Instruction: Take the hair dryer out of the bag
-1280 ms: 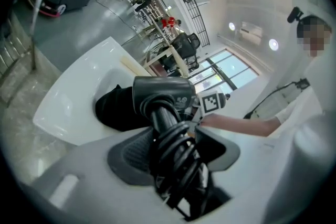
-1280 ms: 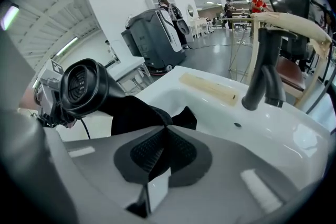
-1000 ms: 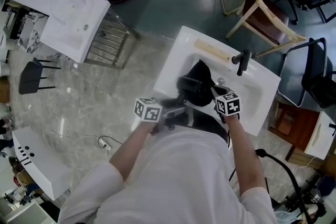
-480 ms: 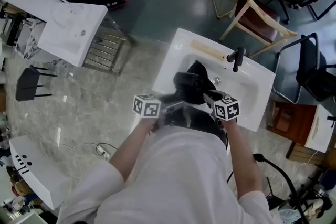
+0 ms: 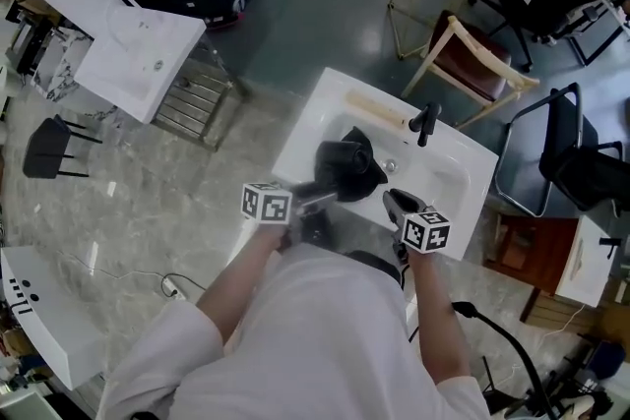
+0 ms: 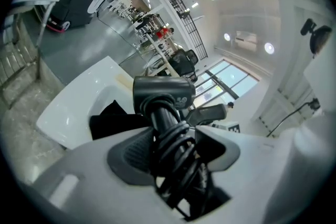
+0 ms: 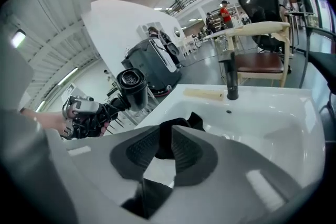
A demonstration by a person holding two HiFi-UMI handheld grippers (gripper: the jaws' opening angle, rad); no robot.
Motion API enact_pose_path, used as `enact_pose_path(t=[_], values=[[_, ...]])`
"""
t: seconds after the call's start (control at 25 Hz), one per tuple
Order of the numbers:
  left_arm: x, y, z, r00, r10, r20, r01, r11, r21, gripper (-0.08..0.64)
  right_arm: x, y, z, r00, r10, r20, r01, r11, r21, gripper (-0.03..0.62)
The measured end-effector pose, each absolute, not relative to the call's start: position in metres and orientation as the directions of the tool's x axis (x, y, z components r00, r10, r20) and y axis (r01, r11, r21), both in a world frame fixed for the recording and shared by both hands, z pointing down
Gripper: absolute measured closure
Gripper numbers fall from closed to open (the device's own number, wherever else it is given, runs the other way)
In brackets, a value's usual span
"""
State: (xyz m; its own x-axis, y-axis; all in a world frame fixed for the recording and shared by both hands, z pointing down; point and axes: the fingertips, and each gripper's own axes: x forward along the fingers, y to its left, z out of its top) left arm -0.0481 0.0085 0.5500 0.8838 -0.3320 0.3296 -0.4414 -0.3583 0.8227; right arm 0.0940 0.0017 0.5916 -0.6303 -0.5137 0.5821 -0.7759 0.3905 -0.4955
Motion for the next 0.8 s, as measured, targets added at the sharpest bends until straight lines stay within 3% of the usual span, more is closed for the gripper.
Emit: enact_pose_path(t=[0.36,0.8], values=[[-0.012,0.040,0.516,0.857,-0.435,0.276,-0.432,-0.314,0.846,0.314,0.165,0.043,0.533,-0.589,-0.625,0.512,-0.795,0.335,-0.505,0.543],[0.028,0.097,0.486,0.828,-0.501,0.253,-0.447,-0.316,0.837,0.314,0.223,0.100,0.495,-0.596,-0.670,0.443,-0.792,0.403,-0.458,0.568]])
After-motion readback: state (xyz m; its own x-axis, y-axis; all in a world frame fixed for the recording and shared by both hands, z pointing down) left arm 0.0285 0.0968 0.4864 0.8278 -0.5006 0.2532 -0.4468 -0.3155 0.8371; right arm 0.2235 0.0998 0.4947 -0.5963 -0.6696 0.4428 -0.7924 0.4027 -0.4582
